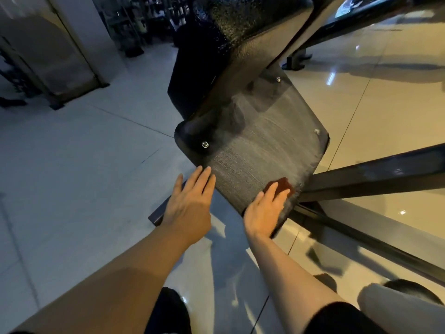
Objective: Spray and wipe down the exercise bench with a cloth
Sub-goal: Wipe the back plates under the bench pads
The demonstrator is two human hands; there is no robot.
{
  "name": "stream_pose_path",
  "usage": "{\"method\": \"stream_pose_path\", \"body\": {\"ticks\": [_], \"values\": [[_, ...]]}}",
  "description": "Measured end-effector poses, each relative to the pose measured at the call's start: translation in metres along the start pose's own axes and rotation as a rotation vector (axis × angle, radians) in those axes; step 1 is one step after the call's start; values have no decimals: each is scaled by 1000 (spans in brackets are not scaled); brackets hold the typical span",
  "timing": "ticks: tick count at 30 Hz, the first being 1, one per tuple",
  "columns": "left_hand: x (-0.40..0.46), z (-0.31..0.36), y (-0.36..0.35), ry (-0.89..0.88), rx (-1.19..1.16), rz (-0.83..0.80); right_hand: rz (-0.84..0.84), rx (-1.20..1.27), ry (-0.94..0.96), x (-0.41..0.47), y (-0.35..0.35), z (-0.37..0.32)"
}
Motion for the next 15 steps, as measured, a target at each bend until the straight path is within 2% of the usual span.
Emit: {"method": "stream_pose_path", "body": {"ticks": [1,5,8,10,13,15], "values": [[-1,-2,-1,20,4,-23,2,-9,50,-5,-5,-25],[-3,-21,11,126,-84,70,-177,60,537,-34,-41,-141],[1,-32,19,155,-151,161,-211,-3,699,-29,-44,-153],[6,-27,21,130,-171,153,-209,4,640,-16,-32,-129],[8,-18,18,79,-154,170,-126,22,330,6,-16,-89],[10,-18,22,81,-136,215,-98,38,329,3,-19,-101]]}}
Point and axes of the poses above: each hand's wrist, its own x-axis towards the middle knuckle, its own y-axis out of the back of the hand, z = x × y, the point moved 9 cm from there along x, towards the middle knuckle, and after that the axes turned 2 degrees about -x, right-handed, at the moved point
